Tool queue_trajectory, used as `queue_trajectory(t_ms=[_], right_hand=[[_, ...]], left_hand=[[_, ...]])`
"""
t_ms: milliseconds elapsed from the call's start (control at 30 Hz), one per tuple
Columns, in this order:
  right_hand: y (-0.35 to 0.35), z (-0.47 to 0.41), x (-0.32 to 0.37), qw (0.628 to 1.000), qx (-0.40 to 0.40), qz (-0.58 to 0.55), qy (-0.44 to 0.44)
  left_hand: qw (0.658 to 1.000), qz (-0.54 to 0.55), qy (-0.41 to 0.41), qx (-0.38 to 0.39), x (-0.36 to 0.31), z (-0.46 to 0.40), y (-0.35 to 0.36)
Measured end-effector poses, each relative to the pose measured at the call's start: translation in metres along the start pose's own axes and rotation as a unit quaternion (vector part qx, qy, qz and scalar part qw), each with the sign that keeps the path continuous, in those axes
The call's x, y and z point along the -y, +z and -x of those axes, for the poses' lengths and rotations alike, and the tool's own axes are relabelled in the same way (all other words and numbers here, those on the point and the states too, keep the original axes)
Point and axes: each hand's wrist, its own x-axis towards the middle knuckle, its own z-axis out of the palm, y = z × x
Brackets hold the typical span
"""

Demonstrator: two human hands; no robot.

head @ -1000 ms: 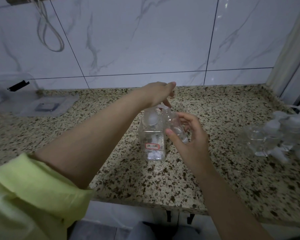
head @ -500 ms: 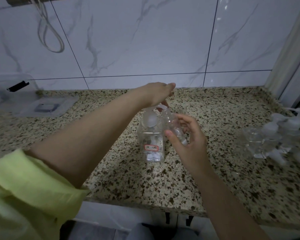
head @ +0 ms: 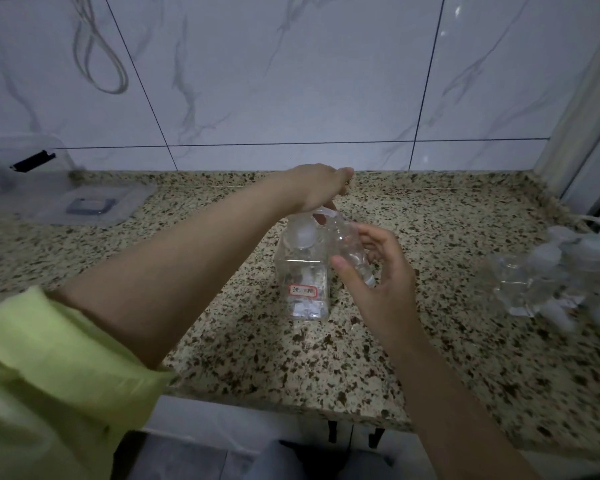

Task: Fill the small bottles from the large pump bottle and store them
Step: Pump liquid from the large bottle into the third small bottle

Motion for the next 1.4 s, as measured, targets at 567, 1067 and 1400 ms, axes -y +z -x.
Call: queue_trajectory(t_ms=[567,1067,1400], right_hand=[[-0.0002,-0.0005,-0.0002,1.0,-0.004,-0.001,-0.007],[-0.0006,-0.0004,-0.0009,1.0,-0.004,-0.008,-0.003],[-0.001,0.0003,-0.0002,1.0,0.007,0.006,0.0]], left_hand=[[1.0,-0.002,-0.007,0.011,-0.0019,0.0016,-0.0008],[0.999,0.031,-0.006,0.007,-0.0028,0.0022,-0.0044],[1.0,-0.007,0.001,0.01,0.0004,-0.0001,0.0006]])
